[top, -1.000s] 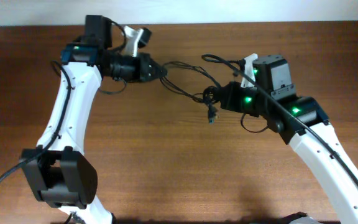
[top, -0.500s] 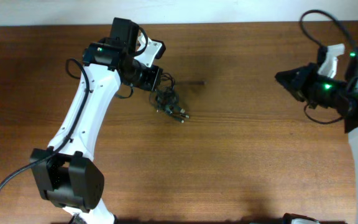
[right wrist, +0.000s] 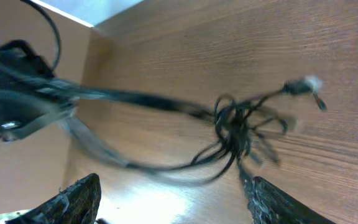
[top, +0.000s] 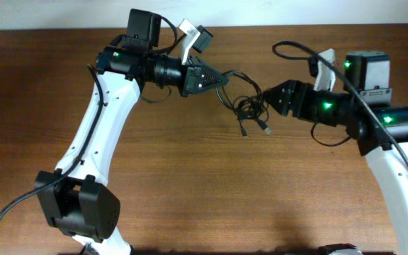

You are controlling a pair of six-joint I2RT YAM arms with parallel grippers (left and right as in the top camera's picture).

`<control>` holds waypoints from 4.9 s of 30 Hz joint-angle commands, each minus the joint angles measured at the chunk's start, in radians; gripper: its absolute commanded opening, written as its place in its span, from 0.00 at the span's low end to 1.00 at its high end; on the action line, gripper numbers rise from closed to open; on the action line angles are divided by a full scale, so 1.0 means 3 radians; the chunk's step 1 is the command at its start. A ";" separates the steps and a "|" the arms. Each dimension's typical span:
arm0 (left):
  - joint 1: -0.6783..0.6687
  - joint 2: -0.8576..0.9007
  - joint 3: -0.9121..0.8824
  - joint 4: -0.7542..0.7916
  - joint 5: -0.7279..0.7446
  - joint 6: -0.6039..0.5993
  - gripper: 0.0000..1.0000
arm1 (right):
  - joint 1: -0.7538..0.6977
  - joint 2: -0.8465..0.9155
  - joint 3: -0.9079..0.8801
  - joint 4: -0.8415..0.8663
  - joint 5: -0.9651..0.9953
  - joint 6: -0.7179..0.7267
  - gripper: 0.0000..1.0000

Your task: Untangle cables

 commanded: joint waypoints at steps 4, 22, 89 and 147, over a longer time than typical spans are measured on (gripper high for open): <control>0.0018 -0.0076 0.0089 0.0033 0.0839 -0.0412 0.05 | 0.0057 0.0038 0.0057 -0.0022 0.0343 -0.0131 0.76; 0.0018 -0.0076 0.0089 0.0042 0.0456 -0.1038 0.00 | 0.0351 0.0233 0.0057 -0.0005 -0.0251 -0.1409 0.75; -0.1190 0.0552 0.0791 -0.1043 -0.4354 -0.1470 0.99 | -0.0453 0.0886 0.0064 -0.0427 0.0219 -0.0043 0.70; -0.0086 0.1502 0.0381 -0.0759 -0.2735 -0.0907 0.49 | -0.0453 0.0886 0.0064 -0.0439 0.0345 -0.0130 0.72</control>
